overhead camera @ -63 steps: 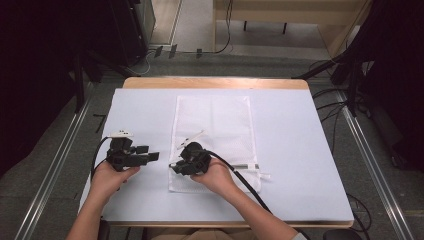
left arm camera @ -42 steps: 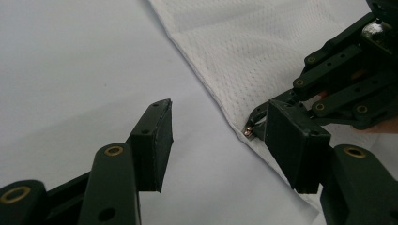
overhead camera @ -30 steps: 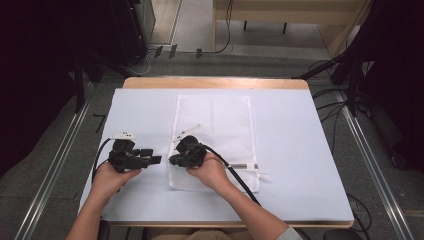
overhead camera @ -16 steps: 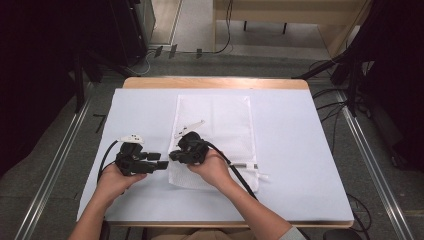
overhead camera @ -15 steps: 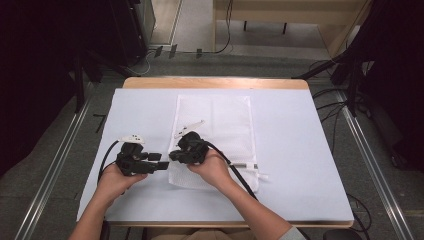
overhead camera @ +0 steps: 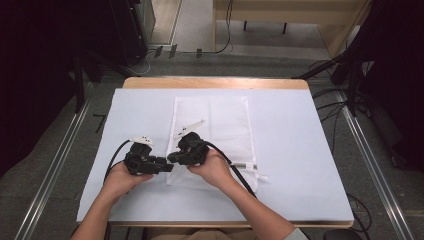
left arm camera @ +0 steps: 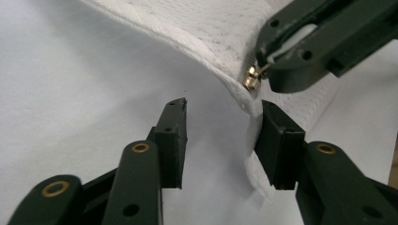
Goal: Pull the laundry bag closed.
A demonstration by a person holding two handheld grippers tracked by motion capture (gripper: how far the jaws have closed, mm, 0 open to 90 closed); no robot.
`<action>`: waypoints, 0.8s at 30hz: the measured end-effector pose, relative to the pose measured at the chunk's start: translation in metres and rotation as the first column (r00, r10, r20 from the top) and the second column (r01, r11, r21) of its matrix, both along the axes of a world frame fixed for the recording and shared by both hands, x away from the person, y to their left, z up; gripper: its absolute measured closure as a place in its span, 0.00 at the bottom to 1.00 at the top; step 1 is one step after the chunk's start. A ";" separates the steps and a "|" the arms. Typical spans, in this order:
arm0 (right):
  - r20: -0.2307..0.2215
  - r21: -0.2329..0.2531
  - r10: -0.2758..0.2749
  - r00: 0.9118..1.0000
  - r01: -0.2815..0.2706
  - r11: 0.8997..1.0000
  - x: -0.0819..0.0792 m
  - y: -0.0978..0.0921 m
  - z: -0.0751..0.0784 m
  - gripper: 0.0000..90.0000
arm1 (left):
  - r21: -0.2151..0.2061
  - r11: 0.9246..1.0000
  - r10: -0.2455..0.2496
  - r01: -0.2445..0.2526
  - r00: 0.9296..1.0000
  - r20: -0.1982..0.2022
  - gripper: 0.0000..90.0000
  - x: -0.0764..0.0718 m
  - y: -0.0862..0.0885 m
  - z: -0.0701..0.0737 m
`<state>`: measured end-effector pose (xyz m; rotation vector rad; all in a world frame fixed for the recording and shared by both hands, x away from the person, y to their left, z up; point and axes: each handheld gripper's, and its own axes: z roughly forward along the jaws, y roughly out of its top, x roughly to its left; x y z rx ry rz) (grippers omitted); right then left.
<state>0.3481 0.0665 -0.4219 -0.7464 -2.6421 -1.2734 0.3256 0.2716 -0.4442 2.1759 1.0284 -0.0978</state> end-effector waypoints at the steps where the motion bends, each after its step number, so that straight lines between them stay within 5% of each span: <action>1: -0.003 0.001 0.005 1.000 -0.005 1.000 0.000 0.000 0.000 0.97 | 0.008 1.000 -0.005 0.005 1.000 0.003 0.68 0.000 0.000 0.000; 14: -0.025 -0.005 0.045 0.999 -0.045 0.999 0.000 0.001 -0.002 0.97 | 0.017 0.999 -0.051 0.051 0.998 0.023 0.84 -0.001 -0.004 0.000; 18: -0.040 -0.003 0.052 0.998 -0.052 0.999 0.001 0.001 -0.003 0.97 | 0.013 0.998 -0.061 0.061 0.998 -0.007 0.96 -0.001 -0.004 0.000; 24: -0.055 -0.010 0.038 0.998 -0.039 0.999 0.005 0.000 -0.008 0.97 | 0.016 0.999 -0.051 0.051 0.998 -0.023 0.98 -0.001 -0.004 0.001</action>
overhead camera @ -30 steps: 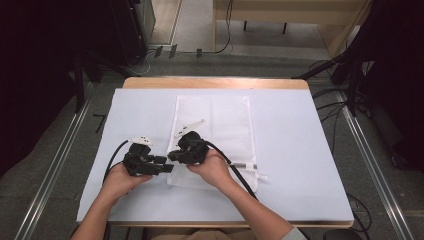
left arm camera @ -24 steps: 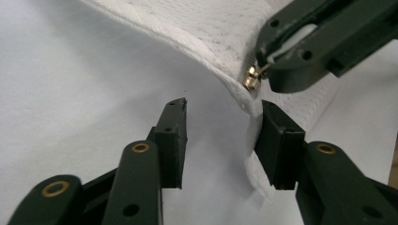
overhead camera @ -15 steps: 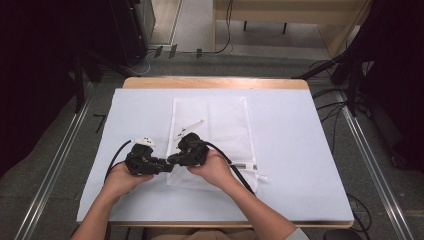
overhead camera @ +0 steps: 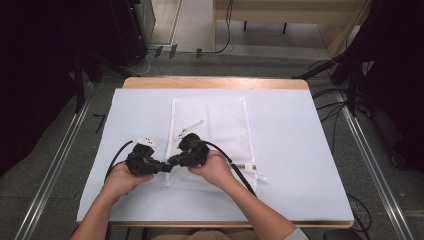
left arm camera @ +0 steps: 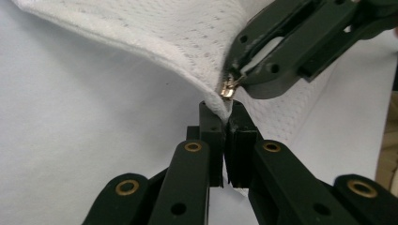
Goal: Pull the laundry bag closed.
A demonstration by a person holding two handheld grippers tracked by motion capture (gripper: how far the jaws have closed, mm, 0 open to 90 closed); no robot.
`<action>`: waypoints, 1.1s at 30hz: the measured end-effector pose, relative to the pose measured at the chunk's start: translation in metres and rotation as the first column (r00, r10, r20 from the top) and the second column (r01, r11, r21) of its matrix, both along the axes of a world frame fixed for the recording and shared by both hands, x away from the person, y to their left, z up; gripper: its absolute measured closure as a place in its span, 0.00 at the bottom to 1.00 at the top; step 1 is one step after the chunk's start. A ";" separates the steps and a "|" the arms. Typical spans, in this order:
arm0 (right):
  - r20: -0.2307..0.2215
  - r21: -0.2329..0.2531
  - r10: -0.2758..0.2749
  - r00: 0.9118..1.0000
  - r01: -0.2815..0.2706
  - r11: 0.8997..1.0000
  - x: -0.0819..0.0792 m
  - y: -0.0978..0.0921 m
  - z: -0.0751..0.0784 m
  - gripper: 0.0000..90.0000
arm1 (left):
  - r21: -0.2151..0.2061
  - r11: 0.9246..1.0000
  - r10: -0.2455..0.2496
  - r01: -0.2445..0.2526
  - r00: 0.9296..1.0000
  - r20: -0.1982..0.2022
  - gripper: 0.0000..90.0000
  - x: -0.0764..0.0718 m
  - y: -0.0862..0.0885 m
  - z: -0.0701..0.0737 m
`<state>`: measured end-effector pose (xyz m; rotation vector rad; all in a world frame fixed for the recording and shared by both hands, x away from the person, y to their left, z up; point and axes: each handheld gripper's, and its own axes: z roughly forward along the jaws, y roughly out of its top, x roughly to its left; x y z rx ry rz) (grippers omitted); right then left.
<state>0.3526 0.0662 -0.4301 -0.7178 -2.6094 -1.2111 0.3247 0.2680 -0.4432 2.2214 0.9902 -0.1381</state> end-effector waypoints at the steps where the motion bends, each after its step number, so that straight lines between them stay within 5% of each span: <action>1: -0.001 0.000 -0.004 1.000 0.004 1.000 0.000 0.000 -0.001 0.98 | -0.003 1.000 0.001 -0.001 1.000 -0.009 0.98 0.000 0.000 0.000; 10: -0.026 0.017 -0.026 0.999 0.027 0.999 0.002 -0.003 -0.005 0.98 | -0.006 1.000 0.008 -0.008 1.000 -0.012 0.99 -0.002 0.005 0.005; 14: -0.010 0.011 -0.021 1.000 0.021 1.000 0.002 -0.004 -0.006 0.98 | 0.025 1.000 0.008 -0.008 1.000 0.005 1.00 -0.001 0.002 0.008; 23: 0.033 -0.001 -0.034 0.999 0.034 0.999 -0.002 -0.006 -0.008 0.98 | 0.014 1.000 0.014 -0.013 1.000 -0.013 1.00 -0.002 0.001 0.010; 25: 0.001 0.011 -0.044 0.999 0.044 0.999 -0.001 -0.007 -0.006 0.98 | 0.017 1.000 0.011 -0.010 1.000 -0.011 1.00 -0.002 0.003 0.009; 33: 0.013 0.011 0.004 1.000 -0.004 1.000 -0.003 -0.005 -0.005 0.98 | 0.056 0.998 -0.014 0.014 1.000 -0.007 0.96 -0.001 -0.003 0.003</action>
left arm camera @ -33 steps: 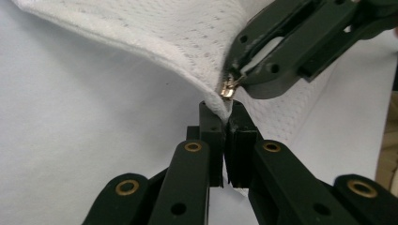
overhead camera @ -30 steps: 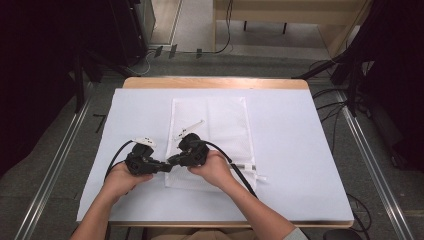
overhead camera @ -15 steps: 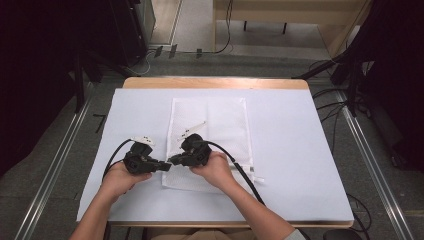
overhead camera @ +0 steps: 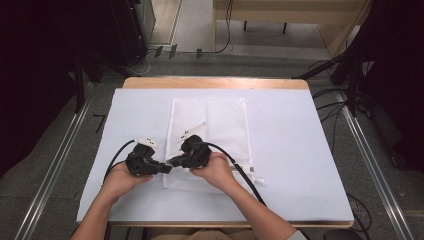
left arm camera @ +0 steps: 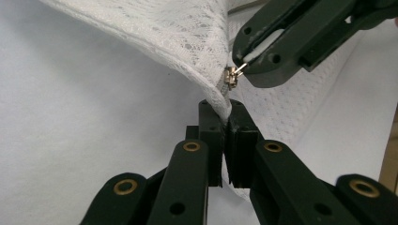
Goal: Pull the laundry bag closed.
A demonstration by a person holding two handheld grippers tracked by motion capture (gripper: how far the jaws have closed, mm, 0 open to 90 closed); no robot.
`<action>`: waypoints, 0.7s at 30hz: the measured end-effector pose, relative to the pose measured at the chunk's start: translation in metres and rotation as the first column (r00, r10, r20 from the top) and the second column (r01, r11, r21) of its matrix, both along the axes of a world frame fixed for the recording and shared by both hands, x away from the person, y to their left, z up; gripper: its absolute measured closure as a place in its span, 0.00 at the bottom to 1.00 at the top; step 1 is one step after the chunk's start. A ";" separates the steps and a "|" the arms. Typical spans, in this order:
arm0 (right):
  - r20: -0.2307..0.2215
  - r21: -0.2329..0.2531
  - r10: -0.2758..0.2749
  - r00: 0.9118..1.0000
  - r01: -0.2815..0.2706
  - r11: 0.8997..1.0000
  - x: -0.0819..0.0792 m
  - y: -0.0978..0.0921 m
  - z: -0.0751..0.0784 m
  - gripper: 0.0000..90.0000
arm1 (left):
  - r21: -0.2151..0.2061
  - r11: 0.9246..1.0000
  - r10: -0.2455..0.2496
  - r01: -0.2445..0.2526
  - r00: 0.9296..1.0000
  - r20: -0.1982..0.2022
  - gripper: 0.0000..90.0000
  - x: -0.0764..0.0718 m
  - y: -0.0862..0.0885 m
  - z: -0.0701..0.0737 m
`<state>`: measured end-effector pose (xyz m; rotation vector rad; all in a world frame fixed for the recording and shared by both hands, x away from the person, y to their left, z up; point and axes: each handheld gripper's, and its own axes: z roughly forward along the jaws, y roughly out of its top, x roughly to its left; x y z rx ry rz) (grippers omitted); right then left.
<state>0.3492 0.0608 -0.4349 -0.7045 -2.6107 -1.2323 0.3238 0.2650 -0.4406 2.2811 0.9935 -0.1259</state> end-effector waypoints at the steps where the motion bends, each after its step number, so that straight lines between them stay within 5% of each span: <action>1: -0.008 0.000 0.005 1.000 -0.005 1.000 0.000 0.000 0.000 0.98 | 0.000 1.000 0.008 -0.008 1.000 -0.001 0.96 0.000 0.000 0.000; 21: 0.034 -0.021 0.009 0.999 -0.008 1.000 0.001 -0.008 -0.006 0.98 | -0.028 1.000 -0.004 0.004 1.000 -0.030 1.00 -0.002 0.001 0.007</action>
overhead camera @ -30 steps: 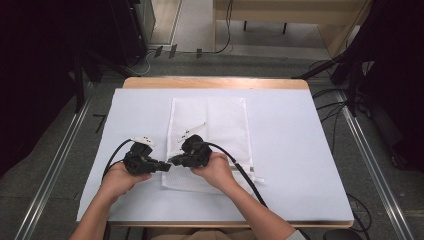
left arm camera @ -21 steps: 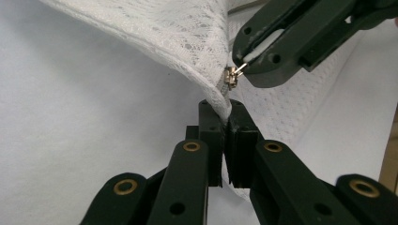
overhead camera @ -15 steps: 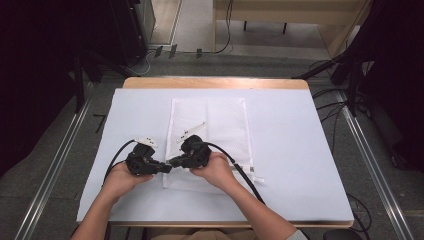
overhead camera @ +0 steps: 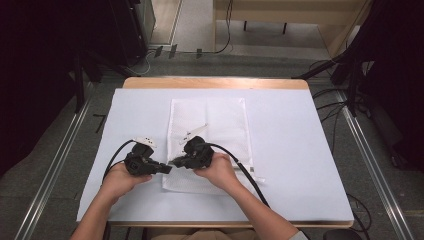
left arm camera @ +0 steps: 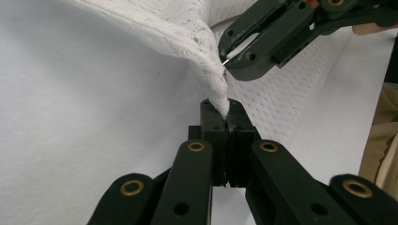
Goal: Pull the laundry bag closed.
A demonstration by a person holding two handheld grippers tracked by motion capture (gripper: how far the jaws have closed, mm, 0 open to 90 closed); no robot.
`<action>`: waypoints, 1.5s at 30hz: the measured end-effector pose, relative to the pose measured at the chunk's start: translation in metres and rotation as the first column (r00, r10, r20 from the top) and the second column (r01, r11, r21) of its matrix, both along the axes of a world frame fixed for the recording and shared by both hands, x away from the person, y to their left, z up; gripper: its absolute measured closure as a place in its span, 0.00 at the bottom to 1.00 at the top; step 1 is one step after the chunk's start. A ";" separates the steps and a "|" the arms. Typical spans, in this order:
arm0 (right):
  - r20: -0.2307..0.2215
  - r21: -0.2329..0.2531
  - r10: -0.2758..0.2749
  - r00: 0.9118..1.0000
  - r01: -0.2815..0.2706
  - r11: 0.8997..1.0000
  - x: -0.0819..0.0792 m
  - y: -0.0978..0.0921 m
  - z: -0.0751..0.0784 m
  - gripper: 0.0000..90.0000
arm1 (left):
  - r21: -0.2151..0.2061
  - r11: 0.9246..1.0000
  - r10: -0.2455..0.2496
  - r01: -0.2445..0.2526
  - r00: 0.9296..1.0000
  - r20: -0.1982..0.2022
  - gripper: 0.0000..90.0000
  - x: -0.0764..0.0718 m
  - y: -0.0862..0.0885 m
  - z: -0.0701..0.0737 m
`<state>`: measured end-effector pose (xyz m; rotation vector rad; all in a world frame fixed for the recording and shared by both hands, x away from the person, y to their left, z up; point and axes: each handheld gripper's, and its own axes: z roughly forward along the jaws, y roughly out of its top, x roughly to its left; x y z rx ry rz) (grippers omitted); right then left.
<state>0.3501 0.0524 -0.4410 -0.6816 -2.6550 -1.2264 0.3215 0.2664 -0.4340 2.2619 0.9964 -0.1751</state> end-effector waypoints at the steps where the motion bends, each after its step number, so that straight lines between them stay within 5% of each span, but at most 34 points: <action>1: -0.001 0.000 -0.001 1.000 0.001 1.000 0.000 -0.001 0.000 0.98 | 0.002 1.000 0.002 -0.002 1.000 0.005 1.00 0.000 0.000 0.000; 9: 0.020 -0.007 0.001 1.000 0.000 1.000 0.000 -0.004 0.000 0.98 | -0.011 1.000 0.011 -0.011 1.000 0.000 1.00 -0.001 0.000 0.001; 20: -0.017 0.018 0.002 1.000 -0.002 1.000 0.000 -0.011 -0.004 0.98 | -0.014 1.000 0.011 -0.011 1.000 0.010 1.00 0.001 0.001 0.003; 22: 0.002 -0.032 -0.029 1.000 0.029 0.999 0.002 -0.013 -0.006 0.98 | -0.018 1.000 0.019 -0.019 1.000 0.009 1.00 0.000 0.007 0.005; 26: -0.062 -0.013 -0.075 0.995 0.074 0.997 0.010 -0.029 -0.016 0.98 | -0.025 0.999 0.032 -0.032 0.999 -0.006 1.00 0.000 0.010 0.001; 29: -0.017 -0.041 -0.062 0.998 0.061 0.997 0.008 -0.029 -0.013 0.98 | -0.029 0.999 0.025 -0.025 1.000 0.002 1.00 0.000 0.009 0.000; 45: -0.023 -0.035 -0.044 0.999 0.044 0.998 0.009 -0.043 -0.007 0.98 | -0.043 0.999 0.015 -0.015 1.000 0.006 1.00 -0.003 0.012 0.000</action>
